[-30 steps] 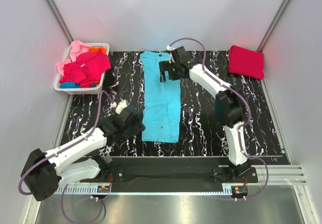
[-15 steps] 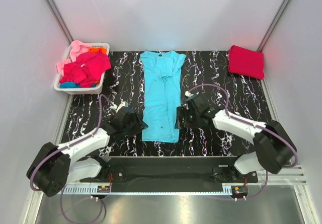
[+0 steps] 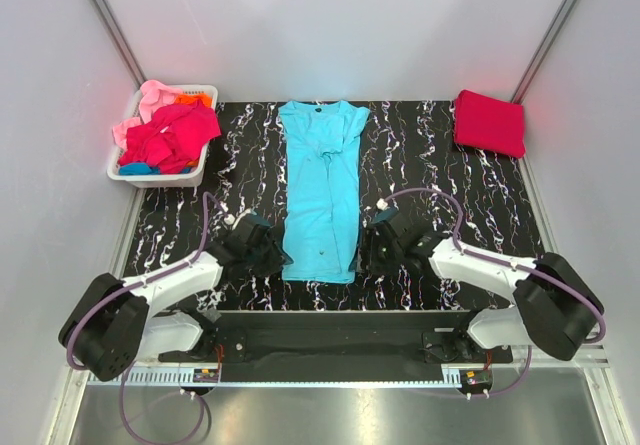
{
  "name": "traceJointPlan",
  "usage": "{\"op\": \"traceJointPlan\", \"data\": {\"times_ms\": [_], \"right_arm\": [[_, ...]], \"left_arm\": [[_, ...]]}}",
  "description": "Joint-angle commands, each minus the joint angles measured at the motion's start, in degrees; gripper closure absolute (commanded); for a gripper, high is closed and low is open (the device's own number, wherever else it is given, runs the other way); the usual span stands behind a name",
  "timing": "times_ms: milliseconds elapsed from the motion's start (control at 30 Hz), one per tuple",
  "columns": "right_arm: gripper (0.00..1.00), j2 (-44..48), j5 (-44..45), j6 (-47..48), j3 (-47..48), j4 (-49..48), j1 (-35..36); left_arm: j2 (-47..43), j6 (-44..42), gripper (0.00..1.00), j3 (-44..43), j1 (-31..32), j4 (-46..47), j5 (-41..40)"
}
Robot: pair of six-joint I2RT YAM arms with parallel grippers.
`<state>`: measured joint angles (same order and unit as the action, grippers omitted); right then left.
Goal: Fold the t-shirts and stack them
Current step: Fold the tshirt
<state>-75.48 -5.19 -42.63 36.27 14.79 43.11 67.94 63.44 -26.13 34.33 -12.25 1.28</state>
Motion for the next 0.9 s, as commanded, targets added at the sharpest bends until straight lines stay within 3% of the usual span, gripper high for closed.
{"op": "traceJointPlan", "data": {"times_ms": [0, 300, 467, 800, 867], "right_arm": [[0.31, -1.8, -0.4, -3.6, -0.7, -4.2, 1.5], [0.35, -6.4, -1.0, -6.1, -0.4, -7.0, 4.2], [0.37, -8.6, -1.1, -6.7, -0.1, -7.3, 4.5], [0.41, -11.4, -1.2, -7.6, -0.2, -7.4, 5.1], [0.52, -11.6, -1.1, -8.2, -0.4, -7.1, 5.1]], "left_arm": [[-0.5, 1.0, 0.6, 0.2, -0.3, 0.3, 1.3], [0.4, 1.2, 0.77, -0.5, -0.3, -1.9, 1.6], [-0.3, 1.3, 1.0, -0.8, -0.2, -3.9, 0.6], [-4.7, 1.9, 1.0, -0.9, -0.3, -9.8, -3.1], [-5.6, 2.2, 1.0, -0.8, -0.2, -10.4, -3.6]]}}
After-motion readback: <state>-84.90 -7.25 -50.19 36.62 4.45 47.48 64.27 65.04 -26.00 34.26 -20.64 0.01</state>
